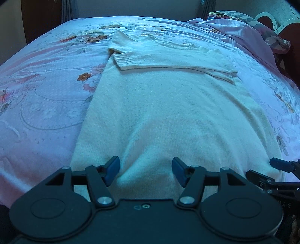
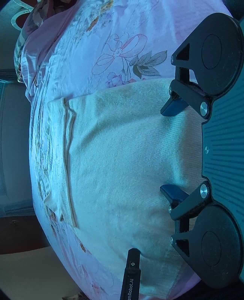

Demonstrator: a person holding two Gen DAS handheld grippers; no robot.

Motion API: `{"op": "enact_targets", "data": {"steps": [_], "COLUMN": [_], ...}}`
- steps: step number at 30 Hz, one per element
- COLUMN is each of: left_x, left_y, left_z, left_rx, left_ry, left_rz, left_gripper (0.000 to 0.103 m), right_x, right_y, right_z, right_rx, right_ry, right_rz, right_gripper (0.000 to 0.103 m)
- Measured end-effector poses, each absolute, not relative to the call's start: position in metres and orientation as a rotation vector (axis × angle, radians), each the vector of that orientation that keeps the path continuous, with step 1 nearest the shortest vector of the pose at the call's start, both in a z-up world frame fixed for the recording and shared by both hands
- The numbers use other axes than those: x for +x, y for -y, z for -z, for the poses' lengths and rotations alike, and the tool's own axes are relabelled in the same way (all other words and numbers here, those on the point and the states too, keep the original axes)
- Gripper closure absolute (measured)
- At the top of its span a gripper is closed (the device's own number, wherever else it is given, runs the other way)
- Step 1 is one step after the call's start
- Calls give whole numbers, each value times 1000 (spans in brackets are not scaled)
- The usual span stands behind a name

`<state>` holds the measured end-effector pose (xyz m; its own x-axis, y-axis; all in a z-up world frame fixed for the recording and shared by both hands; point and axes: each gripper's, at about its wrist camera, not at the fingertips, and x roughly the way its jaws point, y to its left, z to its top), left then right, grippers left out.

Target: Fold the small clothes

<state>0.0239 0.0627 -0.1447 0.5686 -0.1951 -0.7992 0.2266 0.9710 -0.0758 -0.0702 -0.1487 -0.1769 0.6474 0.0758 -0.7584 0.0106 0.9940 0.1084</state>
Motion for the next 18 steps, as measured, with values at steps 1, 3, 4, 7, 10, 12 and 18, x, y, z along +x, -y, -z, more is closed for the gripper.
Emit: {"op": "enact_targets", "data": {"steps": [1,3,4,7,10,12,18], "left_x": [20,12,9,8,5,5,6], "left_y": [-66,-73,-75,-75,-71,-74,-77], "left_z": [142,138,138,147,146,143,143], "left_rx": [25,8,13,58,87,57,58], "left_ry": [-932,-928,-931,-949,-955,-970,-983], "left_rz": [242,236,228,226,225,227,217], "left_gripper": [44,44,44,44,43,43,43], "right_x": [-73,-79,-81,-83,-85,-89,-88], "right_y": [151,158,160,158,154,158,159], "right_z": [175,170,170,177,173,167,174], "right_rx": [124,170,173,125,115,146,140], "right_ry": [-862,-844,-846,-866,-861,-836,-882], "right_rz": [-35,-32,-29,-30,-39,-38,-26], "right_gripper": [24,24,24,24,24,24,24]}}
